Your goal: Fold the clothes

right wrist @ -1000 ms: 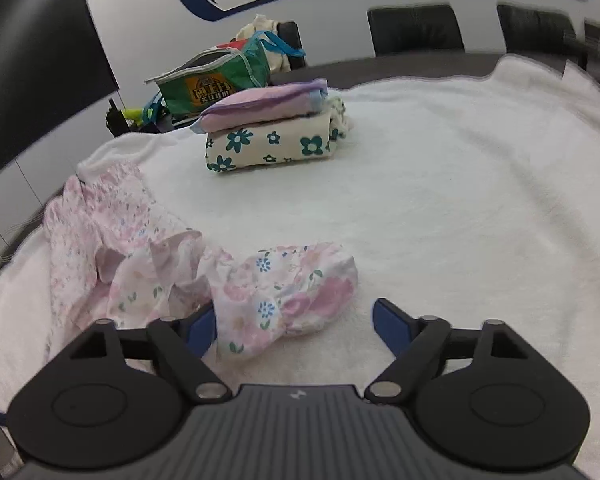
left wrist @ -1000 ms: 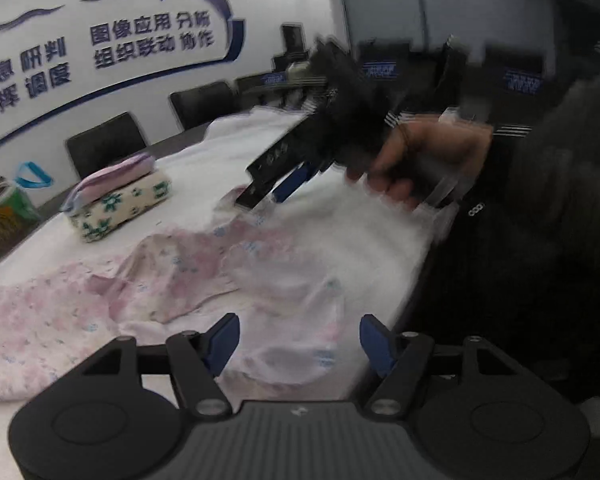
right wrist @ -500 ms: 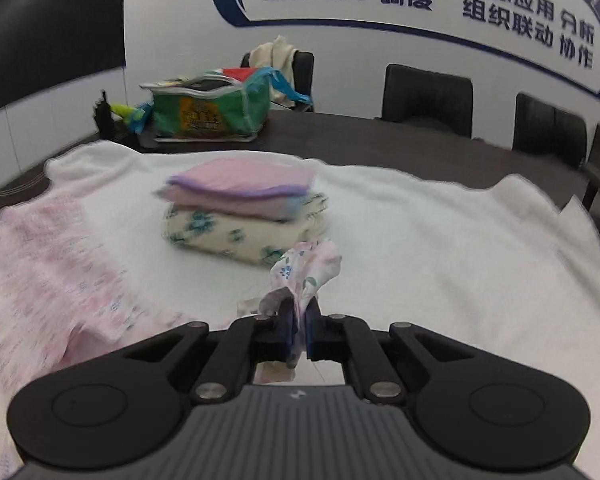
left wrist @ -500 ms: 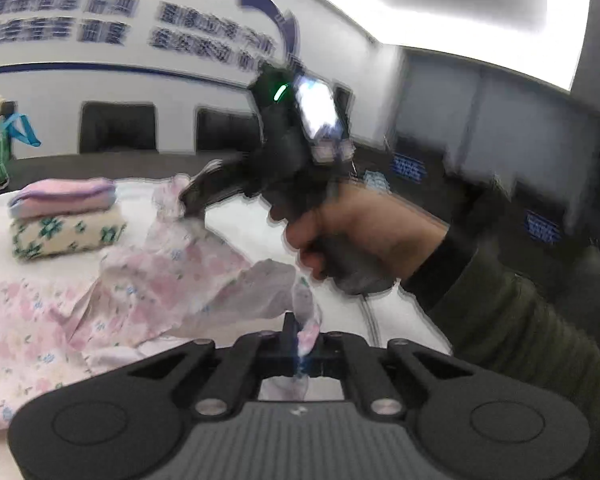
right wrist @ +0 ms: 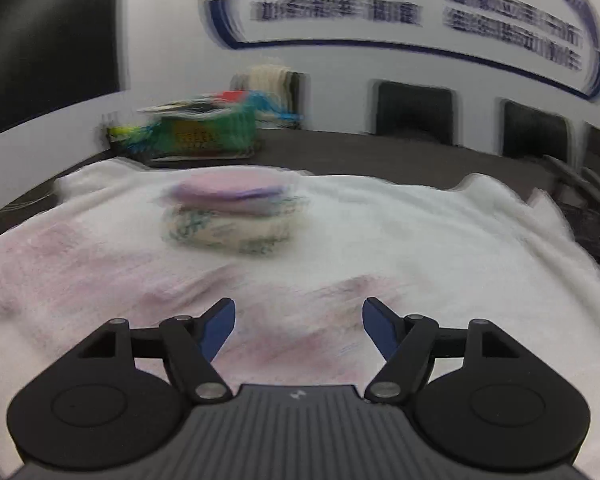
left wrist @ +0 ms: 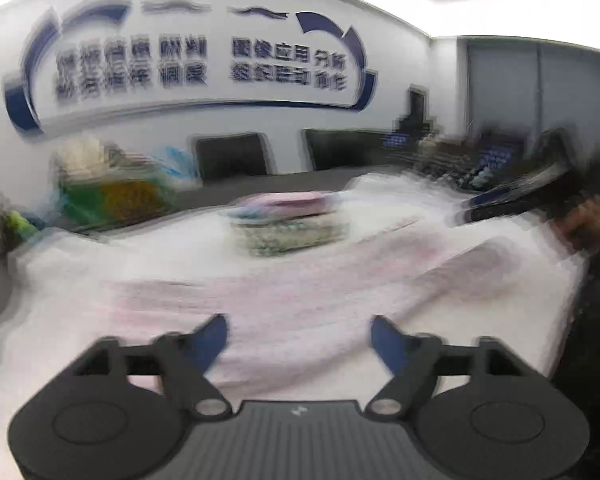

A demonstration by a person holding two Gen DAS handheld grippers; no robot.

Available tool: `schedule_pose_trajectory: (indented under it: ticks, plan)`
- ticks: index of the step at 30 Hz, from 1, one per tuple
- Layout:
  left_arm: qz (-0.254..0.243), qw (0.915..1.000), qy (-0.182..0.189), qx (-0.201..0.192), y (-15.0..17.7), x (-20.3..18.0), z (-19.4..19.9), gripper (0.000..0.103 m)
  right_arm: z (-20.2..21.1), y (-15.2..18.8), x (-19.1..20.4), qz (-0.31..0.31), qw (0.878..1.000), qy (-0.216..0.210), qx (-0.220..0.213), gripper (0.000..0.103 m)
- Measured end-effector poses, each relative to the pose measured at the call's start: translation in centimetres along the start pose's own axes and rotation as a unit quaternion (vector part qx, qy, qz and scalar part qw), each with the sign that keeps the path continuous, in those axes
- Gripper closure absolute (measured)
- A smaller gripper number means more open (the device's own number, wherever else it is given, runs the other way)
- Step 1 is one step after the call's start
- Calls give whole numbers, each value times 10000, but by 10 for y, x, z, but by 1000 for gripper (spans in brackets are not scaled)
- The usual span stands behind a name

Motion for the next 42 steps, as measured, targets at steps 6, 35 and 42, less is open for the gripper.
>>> schedule_pose_trajectory:
  ticks: [6, 35, 42]
  plan:
    - [145, 9949, -430, 905, 33, 69, -28, 22, -10, 48, 59, 1016, 9941, -170, 328, 31]
    - [1885, 9671, 1037, 1358, 17, 75, -72, 100, -84, 5, 73, -621, 9829, -1596, 682, 51]
    - [1375, 9768, 1604, 348, 25, 52, 10, 103, -49, 23, 89, 229, 9681, -2462, 413, 101]
Point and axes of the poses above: each gripper's, at about its wrist camera, not at the fingertips, and z roughly against the way its jaws point, x to its left, y to its underside, the point moved 3 cm from there along -z, roughly the way its jaws point, and after that the axes turned 3 degrees about -z, right-handed, at the moved point
